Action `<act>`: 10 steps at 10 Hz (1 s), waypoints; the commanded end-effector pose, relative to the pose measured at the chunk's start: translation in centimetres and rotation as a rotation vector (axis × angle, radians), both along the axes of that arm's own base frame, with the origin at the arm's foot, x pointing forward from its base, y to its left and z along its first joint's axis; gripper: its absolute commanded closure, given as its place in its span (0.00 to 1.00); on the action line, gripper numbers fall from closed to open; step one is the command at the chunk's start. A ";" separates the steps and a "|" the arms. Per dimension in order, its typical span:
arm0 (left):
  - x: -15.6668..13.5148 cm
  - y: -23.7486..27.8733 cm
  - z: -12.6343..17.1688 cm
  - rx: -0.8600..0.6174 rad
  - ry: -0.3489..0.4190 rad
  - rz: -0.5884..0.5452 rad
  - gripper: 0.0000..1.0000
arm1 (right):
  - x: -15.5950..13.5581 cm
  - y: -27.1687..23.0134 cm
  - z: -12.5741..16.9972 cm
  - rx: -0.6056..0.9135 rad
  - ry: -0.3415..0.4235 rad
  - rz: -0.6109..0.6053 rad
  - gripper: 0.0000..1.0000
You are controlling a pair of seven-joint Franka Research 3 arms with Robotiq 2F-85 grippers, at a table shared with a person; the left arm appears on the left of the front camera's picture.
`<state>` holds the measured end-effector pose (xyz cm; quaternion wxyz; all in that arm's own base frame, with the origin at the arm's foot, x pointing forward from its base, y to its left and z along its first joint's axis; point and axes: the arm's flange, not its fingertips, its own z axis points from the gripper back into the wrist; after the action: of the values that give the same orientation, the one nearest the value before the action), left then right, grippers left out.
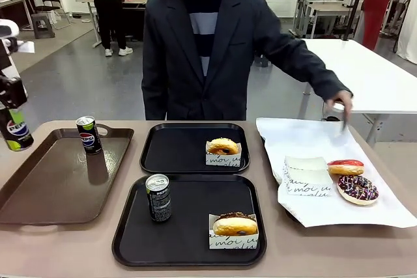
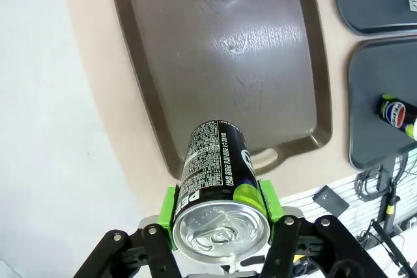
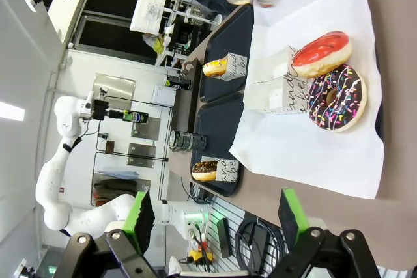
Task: Set up donuts and drinks on trays.
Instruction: Pick up one Pepsi coke from the Handle tray and place it on the Flat Tray without a Pepsi coke.
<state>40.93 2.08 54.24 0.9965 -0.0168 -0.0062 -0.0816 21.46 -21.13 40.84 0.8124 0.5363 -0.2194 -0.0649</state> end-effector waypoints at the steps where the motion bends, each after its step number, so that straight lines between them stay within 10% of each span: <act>1: 0.4 1.0 -0.1 -0.031 -0.011 0.016 1.00 | 0.3 -0.1 0.1 0.019 -0.031 -0.003 0.00; 6: -0.5 0.4 0.6 -0.005 -0.011 0.007 1.00 | 0.3 -0.1 0.1 0.019 -0.031 -0.003 0.00; 7: -0.1 0.7 0.1 -0.009 -0.002 0.012 0.41 | 0.3 -0.1 0.1 0.019 -0.031 -0.003 0.00; 10: 0.8 -6.9 1.2 -0.001 -0.099 -0.078 0.41 | 0.3 -0.1 0.1 0.019 -0.031 -0.003 0.00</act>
<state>41.32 -2.25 54.90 0.9930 -0.0163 -0.0326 -0.1125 21.46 -21.12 40.84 0.8125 0.5363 -0.2193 -0.0648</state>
